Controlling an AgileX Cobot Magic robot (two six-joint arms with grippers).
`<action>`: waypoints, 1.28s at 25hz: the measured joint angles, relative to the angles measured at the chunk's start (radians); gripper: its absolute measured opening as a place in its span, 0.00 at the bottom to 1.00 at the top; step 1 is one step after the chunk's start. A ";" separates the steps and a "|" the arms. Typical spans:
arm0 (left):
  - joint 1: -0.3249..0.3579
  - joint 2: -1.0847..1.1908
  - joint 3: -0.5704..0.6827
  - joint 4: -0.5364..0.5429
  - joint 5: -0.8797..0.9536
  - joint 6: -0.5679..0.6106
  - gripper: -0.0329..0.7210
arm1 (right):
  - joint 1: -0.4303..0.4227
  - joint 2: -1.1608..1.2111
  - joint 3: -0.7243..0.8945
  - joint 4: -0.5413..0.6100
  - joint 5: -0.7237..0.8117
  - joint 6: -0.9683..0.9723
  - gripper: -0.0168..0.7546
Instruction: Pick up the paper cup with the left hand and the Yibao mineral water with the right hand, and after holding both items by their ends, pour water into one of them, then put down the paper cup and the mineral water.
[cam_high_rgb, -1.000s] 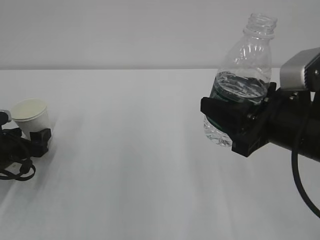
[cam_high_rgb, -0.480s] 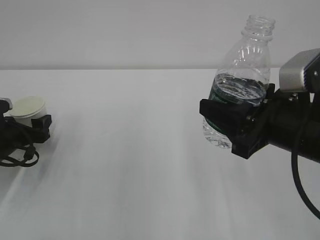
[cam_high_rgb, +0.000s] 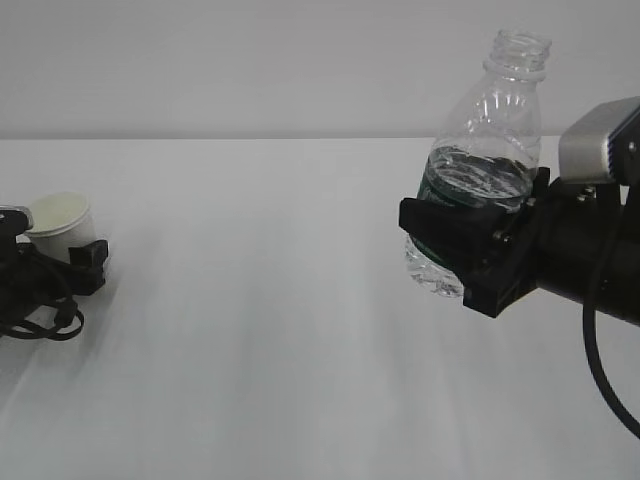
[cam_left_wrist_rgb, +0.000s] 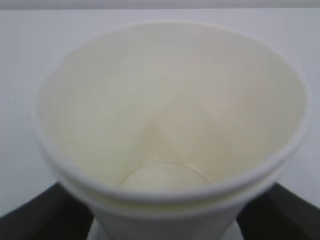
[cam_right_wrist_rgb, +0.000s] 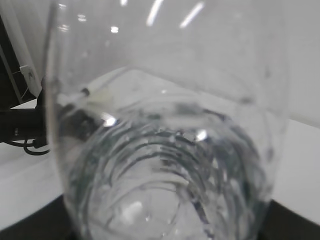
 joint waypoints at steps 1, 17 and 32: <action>0.000 0.000 -0.002 0.000 0.000 0.000 0.82 | 0.000 0.000 0.000 0.000 0.000 0.000 0.56; 0.000 0.000 -0.004 0.011 0.000 0.000 0.69 | 0.000 0.000 0.000 -0.008 -0.002 0.002 0.56; 0.000 -0.092 -0.005 0.168 0.004 0.000 0.64 | 0.000 0.000 0.000 -0.008 -0.002 0.002 0.56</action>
